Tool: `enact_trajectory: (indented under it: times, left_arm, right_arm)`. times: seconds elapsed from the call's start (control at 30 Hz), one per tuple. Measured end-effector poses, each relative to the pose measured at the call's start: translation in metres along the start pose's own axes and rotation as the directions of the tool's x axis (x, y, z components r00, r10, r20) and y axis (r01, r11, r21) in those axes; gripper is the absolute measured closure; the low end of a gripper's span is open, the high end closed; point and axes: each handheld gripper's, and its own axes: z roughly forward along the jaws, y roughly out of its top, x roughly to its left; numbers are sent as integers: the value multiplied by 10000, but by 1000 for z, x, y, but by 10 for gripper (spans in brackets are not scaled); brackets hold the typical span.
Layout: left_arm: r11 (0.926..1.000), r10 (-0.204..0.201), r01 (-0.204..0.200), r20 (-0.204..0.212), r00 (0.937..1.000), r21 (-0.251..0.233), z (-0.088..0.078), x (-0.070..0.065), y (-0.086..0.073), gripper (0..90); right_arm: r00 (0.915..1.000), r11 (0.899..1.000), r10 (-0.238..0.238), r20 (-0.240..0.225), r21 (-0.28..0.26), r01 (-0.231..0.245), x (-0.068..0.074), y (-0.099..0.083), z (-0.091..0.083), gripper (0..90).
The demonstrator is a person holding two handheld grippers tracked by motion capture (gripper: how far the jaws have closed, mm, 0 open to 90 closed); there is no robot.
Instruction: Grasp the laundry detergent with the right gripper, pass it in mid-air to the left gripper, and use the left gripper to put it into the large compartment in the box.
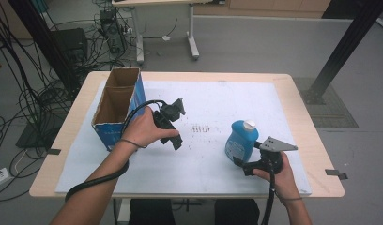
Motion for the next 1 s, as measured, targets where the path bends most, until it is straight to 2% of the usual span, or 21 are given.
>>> enact_trajectory:
  times: [1.0]
  left_arm:
    - [10000, -50, 51, 127, 9999, -50, 4, 0, -2, 67]
  right_arm:
    - [9999, 10000, -35, -112, 45, 36, -1, 3, 4, 30]
